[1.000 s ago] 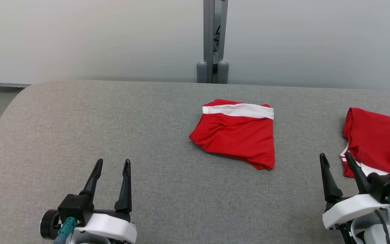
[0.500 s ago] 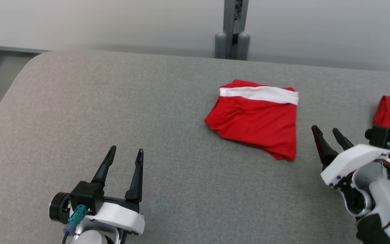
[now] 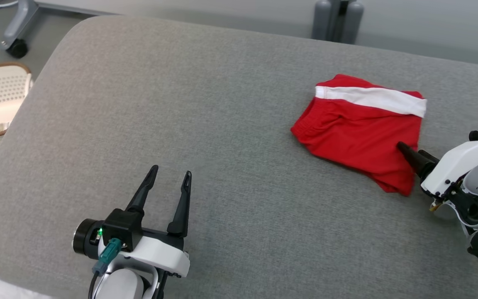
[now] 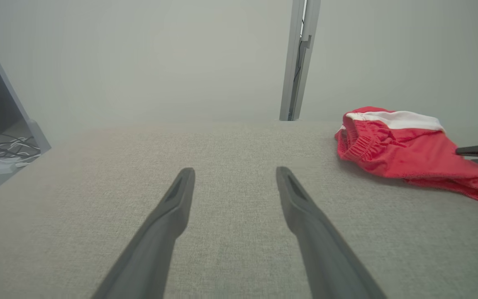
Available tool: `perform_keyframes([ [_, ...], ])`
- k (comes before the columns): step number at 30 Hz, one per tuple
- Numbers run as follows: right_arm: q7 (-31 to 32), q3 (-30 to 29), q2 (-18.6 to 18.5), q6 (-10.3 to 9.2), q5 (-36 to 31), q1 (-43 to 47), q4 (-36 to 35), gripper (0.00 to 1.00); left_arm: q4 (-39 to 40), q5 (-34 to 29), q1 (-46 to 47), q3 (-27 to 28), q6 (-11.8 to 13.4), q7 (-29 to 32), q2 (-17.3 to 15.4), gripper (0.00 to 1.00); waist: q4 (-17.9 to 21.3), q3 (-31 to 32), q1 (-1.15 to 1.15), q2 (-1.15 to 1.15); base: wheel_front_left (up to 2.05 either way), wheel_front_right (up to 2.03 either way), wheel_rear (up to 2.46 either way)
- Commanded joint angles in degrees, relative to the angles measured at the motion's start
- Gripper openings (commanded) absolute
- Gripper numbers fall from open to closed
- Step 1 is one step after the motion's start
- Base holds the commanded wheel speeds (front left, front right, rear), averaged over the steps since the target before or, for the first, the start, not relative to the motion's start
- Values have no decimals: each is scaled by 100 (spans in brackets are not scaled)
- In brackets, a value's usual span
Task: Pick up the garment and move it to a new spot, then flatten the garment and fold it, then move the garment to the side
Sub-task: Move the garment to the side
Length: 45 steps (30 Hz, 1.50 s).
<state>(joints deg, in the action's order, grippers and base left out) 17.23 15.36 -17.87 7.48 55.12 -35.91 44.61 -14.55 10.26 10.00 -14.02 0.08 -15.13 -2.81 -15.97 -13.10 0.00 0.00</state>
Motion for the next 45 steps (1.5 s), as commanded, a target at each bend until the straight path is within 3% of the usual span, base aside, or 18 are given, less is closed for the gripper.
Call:
perform_keyframes([
  [1, 42, 56, -50, 3, 76, -124, 36, 100, 27, 35, 114, -23, 30, 4, -23, 100, -116, -107, 0, 0, 0, 0, 0],
  [13, 91, 711, -9, 2, 322, -765, 436, 100, 183, 154, 280, -181, 124, 4, -21, 100, -371, -502, 0, 0, 0, 0, 0],
  [16, 2, 1000, -77, 1, 154, -889, 527, 0, 200, 174, 341, -216, 150, 4, -21, 100, -390, -550, 0, 0, 0, 0, 0],
  [22, -174, 1412, -204, 1, 18, -1054, 630, 0, 216, 158, 364, -232, 187, 4, -21, 100, -342, -566, 0, 0, 0, 0, 0],
  [29, -455, 2293, -613, 0, -219, -1025, 486, 0, 173, 154, 266, -212, 171, 4, -21, 100, -2, -340, 0, 0, 0, 0, 0],
  [38, -534, 3376, -1490, 1, -337, -1015, -60, 0, 205, 317, 215, -334, 242, 4, -21, 100, 549, -34, 0, 0, 0, 0, 0],
  [45, -759, 3759, -2263, 1, -442, -1321, -333, 0, 219, 460, 248, -463, 297, 4, -23, 100, 878, -58, 0, 0, 0, 0, 0],
])
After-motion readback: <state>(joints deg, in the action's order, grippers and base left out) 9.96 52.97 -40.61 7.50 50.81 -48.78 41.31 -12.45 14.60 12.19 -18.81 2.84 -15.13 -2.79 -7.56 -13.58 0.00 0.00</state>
